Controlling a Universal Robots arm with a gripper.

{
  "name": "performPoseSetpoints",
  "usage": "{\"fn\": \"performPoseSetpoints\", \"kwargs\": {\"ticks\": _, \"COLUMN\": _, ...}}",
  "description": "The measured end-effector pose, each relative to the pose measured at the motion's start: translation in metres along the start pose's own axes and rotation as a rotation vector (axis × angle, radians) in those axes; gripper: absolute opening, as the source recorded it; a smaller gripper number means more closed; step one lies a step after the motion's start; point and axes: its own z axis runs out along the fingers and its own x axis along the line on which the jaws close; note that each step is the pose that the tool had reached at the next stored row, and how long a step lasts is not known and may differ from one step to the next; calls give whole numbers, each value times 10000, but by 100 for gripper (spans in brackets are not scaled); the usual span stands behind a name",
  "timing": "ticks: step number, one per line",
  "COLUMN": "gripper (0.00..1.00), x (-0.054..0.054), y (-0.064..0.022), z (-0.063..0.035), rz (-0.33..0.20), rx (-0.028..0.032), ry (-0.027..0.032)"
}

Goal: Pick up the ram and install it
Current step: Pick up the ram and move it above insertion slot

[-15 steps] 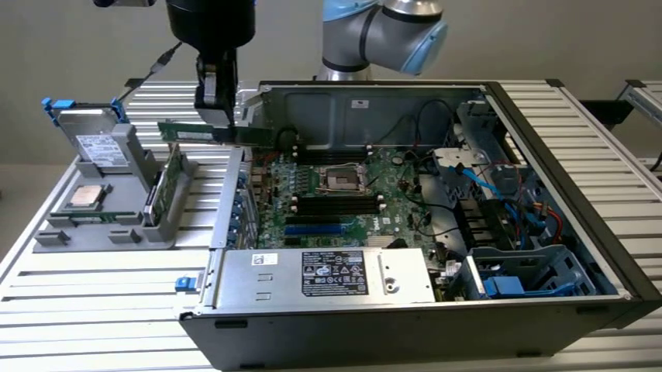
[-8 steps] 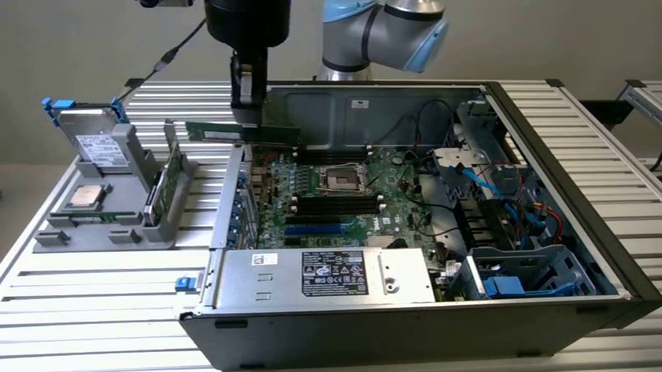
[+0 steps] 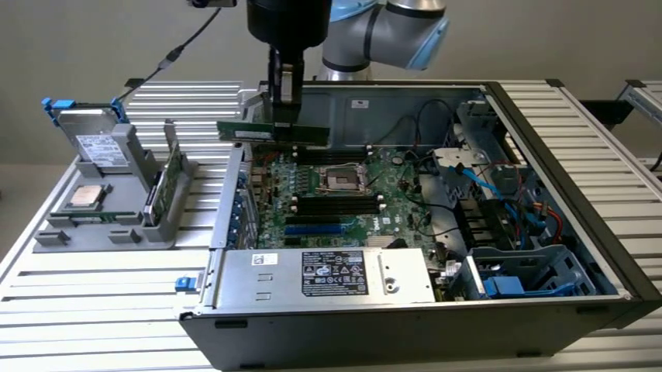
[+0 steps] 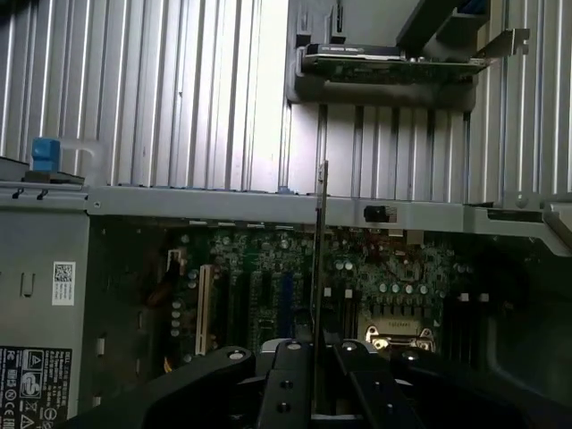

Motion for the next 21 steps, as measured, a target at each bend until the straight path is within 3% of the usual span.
{"fn": "performPoseSetpoints", "kwargs": {"ticks": 17, "gripper": 14, "x": 33, "y": -765, "z": -89, "rz": -25, "rx": -4, "ry": -36}}
{"fn": "performPoseSetpoints", "kwargs": {"ticks": 21, "gripper": 14, "x": 8, "y": -800, "z": -55, "rz": -28, "rx": 19, "ry": -33}}
